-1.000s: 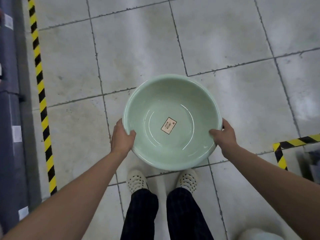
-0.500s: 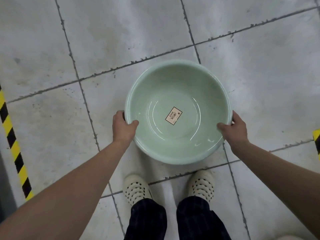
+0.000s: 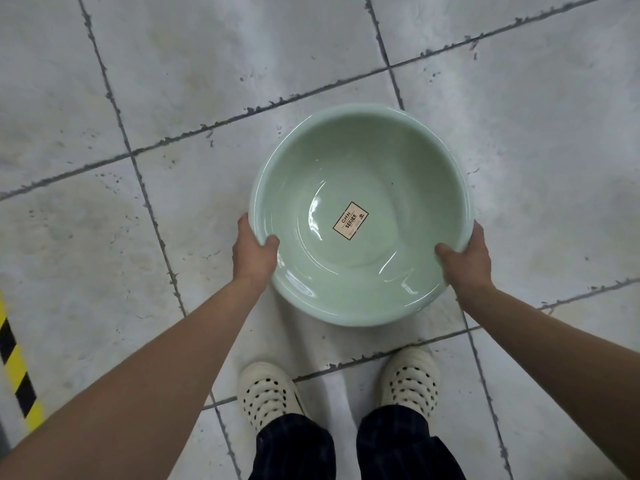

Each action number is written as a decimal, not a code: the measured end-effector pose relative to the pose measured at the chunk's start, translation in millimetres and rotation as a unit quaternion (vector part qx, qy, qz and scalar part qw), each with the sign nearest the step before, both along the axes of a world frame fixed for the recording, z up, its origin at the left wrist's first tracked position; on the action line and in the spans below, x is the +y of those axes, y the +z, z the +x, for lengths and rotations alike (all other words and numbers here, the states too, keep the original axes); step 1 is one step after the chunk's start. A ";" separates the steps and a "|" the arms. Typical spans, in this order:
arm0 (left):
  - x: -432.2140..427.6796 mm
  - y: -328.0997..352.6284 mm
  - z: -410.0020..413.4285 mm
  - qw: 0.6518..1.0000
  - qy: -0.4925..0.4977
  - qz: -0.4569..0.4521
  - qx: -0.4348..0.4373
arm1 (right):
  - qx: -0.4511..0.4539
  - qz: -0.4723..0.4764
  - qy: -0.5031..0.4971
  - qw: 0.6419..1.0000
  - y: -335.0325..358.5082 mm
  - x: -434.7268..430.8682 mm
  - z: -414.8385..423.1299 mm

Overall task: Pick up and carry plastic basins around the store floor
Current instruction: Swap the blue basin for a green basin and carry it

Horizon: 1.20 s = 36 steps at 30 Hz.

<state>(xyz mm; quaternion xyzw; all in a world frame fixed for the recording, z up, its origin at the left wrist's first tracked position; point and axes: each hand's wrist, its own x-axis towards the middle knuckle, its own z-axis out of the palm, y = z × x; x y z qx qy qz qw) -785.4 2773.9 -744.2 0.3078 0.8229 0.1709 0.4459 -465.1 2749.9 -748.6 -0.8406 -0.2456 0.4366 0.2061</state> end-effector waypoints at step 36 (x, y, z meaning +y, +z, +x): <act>-93.9 60.6 424.4 0.878 -0.470 0.044 -0.078 | -0.025 0.011 -0.482 0.876 79.6 -371.3 238.9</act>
